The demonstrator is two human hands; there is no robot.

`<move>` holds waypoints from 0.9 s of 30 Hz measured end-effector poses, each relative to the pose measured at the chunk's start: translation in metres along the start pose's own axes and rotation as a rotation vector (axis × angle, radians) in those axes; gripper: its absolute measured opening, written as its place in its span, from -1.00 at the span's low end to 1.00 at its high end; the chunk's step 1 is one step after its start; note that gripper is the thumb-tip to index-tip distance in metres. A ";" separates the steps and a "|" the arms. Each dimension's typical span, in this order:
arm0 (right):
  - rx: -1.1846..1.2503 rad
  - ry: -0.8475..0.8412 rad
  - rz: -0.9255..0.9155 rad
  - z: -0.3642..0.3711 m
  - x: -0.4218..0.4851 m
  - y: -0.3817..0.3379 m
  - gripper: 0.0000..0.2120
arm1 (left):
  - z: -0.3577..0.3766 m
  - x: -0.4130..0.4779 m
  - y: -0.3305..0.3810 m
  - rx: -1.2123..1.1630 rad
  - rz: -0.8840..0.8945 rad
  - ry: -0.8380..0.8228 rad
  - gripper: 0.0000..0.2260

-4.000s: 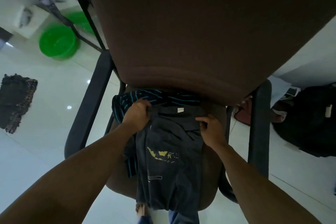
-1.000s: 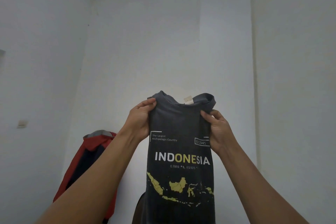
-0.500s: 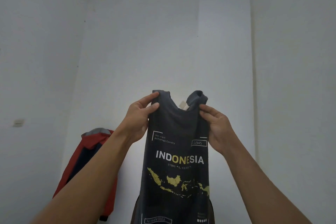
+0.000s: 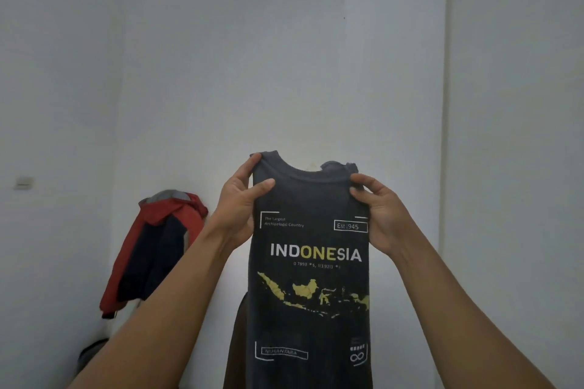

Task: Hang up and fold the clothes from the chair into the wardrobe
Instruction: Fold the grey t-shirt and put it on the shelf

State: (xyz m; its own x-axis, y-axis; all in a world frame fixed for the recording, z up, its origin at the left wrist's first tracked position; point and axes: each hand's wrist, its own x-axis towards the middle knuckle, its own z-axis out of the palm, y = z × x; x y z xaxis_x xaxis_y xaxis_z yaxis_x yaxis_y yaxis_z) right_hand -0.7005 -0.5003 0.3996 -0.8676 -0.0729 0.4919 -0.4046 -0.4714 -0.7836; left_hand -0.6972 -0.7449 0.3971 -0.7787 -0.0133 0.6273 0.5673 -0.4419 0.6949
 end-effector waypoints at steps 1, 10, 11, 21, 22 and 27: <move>-0.004 0.016 0.013 -0.004 -0.001 0.007 -0.76 | -0.002 -0.001 -0.008 -0.008 -0.022 0.001 -0.52; 0.083 0.062 0.214 -0.066 0.007 0.087 -0.80 | -0.028 -0.006 -0.116 -0.073 -0.244 0.056 -0.54; 0.088 0.070 0.240 -0.075 0.009 0.100 -0.80 | -0.032 -0.005 -0.132 -0.063 -0.273 0.061 -0.54; 0.156 0.125 0.446 -0.159 0.043 0.235 -0.73 | -0.082 0.014 -0.278 -0.018 -0.523 0.136 -0.57; 0.182 0.140 0.457 -0.167 0.048 0.247 -0.75 | -0.085 0.016 -0.291 -0.027 -0.532 0.143 -0.58; 0.202 0.189 0.550 -0.192 0.056 0.294 -0.73 | -0.096 0.011 -0.339 -0.071 -0.583 0.185 -0.57</move>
State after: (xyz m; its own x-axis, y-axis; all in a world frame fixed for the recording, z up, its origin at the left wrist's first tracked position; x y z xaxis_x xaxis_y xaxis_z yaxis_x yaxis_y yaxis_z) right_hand -0.9232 -0.4744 0.1235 -0.9774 -0.2044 -0.0545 0.1636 -0.5671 -0.8072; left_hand -0.9236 -0.6815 0.1348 -0.9926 0.0953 0.0754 0.0202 -0.4819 0.8760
